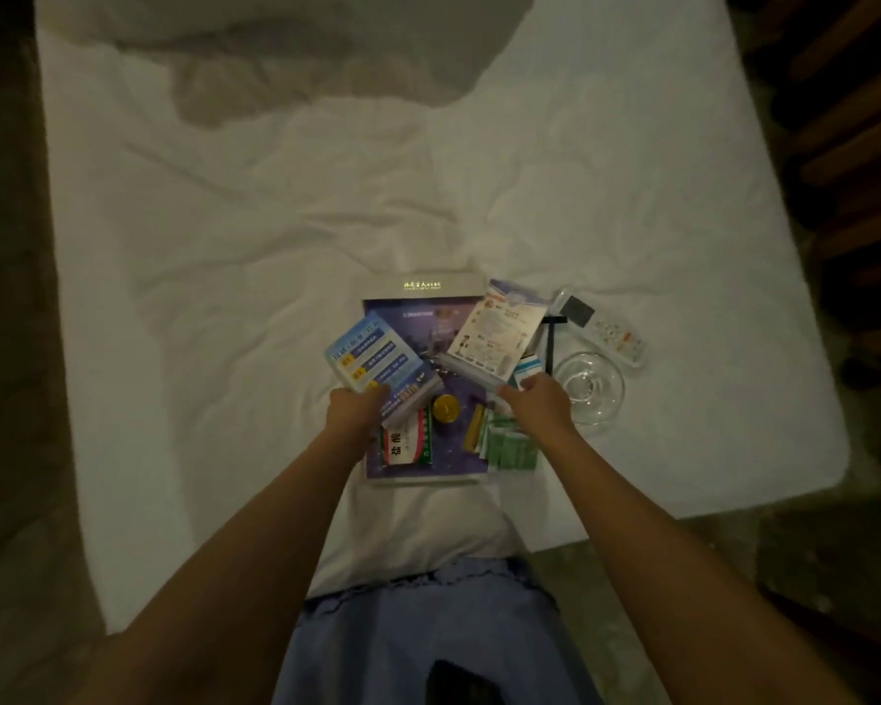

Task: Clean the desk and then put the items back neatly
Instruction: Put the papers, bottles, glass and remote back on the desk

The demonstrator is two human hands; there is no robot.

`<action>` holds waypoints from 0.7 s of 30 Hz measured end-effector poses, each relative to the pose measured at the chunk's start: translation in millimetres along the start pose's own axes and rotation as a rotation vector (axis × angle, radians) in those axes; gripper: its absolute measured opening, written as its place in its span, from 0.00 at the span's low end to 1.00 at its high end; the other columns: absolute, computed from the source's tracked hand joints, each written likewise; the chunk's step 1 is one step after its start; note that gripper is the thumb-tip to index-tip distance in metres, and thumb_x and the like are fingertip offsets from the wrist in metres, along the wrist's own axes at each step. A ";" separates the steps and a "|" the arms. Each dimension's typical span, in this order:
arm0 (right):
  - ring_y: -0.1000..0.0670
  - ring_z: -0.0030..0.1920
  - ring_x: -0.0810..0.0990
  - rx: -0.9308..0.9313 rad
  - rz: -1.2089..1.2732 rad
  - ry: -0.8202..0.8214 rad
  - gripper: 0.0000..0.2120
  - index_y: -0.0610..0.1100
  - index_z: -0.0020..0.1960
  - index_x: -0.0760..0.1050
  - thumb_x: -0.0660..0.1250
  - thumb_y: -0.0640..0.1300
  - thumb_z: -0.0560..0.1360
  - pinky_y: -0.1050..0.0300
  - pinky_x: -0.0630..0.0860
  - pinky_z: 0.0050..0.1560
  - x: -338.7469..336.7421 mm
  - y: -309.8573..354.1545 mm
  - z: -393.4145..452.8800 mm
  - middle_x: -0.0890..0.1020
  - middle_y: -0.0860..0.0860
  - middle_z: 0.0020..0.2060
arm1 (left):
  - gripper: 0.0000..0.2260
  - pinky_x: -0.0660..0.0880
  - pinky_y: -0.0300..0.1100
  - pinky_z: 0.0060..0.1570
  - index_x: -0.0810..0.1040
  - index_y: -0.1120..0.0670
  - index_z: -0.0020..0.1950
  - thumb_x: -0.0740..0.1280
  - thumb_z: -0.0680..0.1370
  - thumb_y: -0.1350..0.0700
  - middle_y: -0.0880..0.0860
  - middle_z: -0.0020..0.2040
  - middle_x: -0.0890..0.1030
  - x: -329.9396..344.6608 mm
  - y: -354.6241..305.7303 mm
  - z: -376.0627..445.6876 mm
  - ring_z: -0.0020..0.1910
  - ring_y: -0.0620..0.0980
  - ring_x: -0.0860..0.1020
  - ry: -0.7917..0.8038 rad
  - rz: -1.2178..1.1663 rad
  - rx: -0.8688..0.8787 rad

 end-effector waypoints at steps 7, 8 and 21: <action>0.42 0.45 0.83 0.109 0.107 0.004 0.16 0.34 0.55 0.79 0.68 0.46 0.76 0.43 0.80 0.50 22.7 0.4 47.3 0.83 0.42 0.48 | 0.19 0.72 0.47 0.39 0.69 0.61 0.64 0.68 0.76 0.57 0.61 0.62 0.75 14.2 -4.0 46.8 0.45 0.54 0.75 -0.081 -0.187 -0.211; 0.43 0.40 0.83 0.150 0.168 0.010 0.15 0.33 0.55 0.79 0.68 0.45 0.76 0.44 0.80 0.47 24.8 -0.2 50.0 0.82 0.43 0.45 | 0.17 0.72 0.47 0.40 0.70 0.61 0.62 0.68 0.76 0.58 0.61 0.62 0.75 16.9 -3.9 50.2 0.44 0.54 0.75 -0.086 -0.185 -0.229; 0.40 0.49 0.81 0.410 0.386 -0.172 0.23 0.40 0.61 0.69 0.72 0.44 0.70 0.43 0.81 0.46 76.7 8.3 67.6 0.79 0.43 0.55 | 0.12 0.75 0.44 0.39 0.74 0.69 0.57 0.64 0.75 0.69 0.62 0.45 0.78 19.2 4.4 73.9 0.41 0.57 0.77 -0.104 -0.120 -0.107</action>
Point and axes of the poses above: each hand's wrist, its own z-axis towards the middle knuckle, its own x-axis out of the palm, y = z × x, the point moved 6 cm from there along z, towards the middle knuckle
